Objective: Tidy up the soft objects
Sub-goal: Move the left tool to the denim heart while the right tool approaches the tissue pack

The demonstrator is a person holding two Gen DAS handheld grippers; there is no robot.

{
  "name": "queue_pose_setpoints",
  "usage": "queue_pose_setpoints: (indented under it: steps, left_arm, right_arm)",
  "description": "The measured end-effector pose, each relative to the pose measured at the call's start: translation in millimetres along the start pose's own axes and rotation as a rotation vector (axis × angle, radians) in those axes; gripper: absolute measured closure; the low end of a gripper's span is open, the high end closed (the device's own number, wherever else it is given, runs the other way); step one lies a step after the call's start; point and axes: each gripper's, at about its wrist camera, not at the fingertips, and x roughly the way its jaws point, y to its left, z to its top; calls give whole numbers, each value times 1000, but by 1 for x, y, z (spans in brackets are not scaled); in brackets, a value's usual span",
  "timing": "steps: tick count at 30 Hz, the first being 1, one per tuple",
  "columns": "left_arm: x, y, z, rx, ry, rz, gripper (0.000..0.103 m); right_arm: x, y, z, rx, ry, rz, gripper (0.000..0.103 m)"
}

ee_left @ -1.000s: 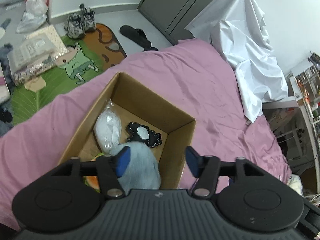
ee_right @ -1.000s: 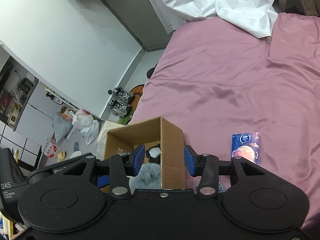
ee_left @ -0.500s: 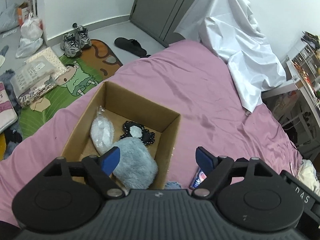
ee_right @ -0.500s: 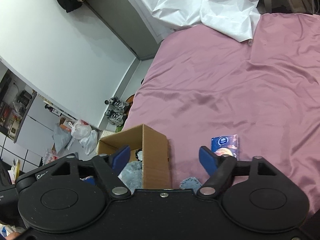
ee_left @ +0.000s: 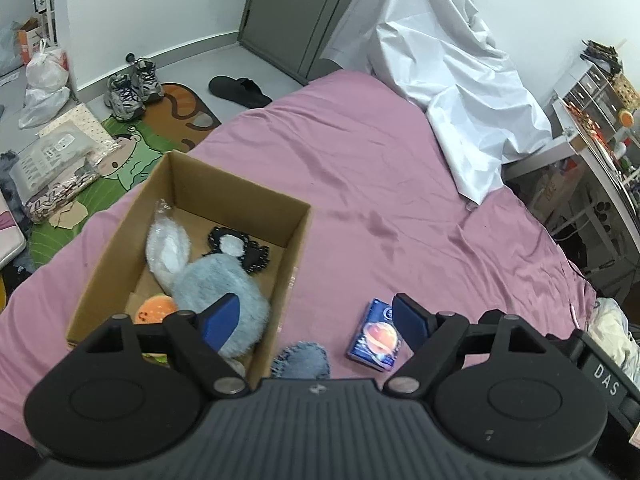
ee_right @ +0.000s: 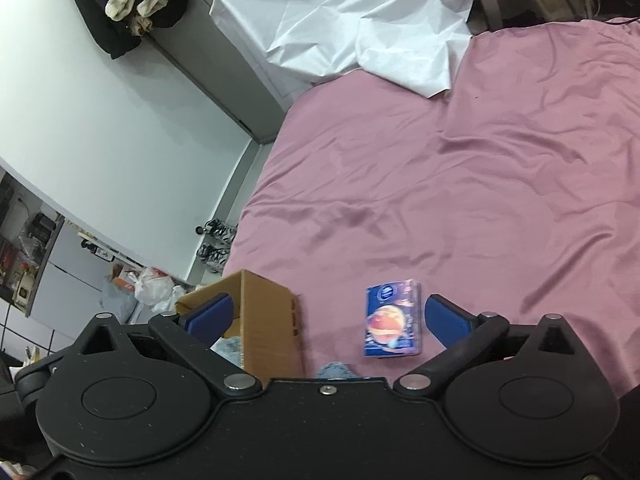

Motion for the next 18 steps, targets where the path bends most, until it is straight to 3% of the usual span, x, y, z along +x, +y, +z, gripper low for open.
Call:
queue_pose_setpoints:
  steps: [18]
  left_arm:
    - [8, -45, -21, 63, 28, 21, 21]
  right_arm:
    - [-20, -48, 7, 23, -25, -5, 0]
